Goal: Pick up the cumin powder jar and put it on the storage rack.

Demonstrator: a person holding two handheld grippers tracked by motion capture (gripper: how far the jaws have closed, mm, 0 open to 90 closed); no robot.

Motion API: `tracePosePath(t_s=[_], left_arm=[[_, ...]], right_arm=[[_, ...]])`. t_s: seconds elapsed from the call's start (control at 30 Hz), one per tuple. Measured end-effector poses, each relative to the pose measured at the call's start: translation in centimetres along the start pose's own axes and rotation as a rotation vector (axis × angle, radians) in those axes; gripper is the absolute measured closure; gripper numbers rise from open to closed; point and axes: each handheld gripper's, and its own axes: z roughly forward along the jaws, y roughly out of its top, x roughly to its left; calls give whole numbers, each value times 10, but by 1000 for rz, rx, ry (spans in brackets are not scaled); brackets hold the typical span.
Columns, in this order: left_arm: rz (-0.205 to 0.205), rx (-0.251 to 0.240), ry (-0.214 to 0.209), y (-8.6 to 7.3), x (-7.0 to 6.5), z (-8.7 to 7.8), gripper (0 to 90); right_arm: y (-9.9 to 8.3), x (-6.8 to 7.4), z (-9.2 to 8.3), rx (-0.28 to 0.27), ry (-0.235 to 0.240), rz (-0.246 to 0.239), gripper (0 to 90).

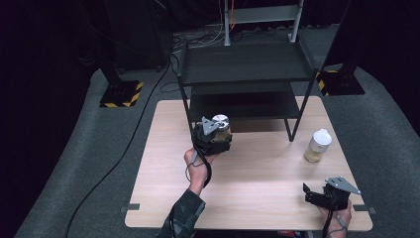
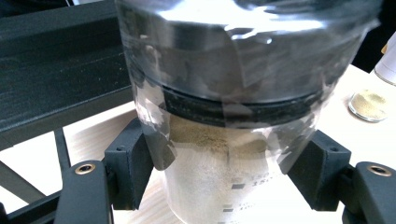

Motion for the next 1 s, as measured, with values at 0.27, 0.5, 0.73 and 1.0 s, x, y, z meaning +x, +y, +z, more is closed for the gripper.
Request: tracePosePath(t_s=[0.27, 0.5, 0.73, 1.0], left_arm=[[7, 15, -6, 9, 6, 2, 301], [12, 18, -6, 16, 8, 2, 301], [14, 21, -2, 25, 9, 3, 300], [29, 27, 2, 33, 10, 4, 301]], right_arm=[[0, 0, 0, 0, 1, 1, 0], [0, 0, 0, 1, 3, -1, 0], [0, 0, 0, 2, 4, -2, 0], [0, -1, 0, 1, 5, -2, 0]])
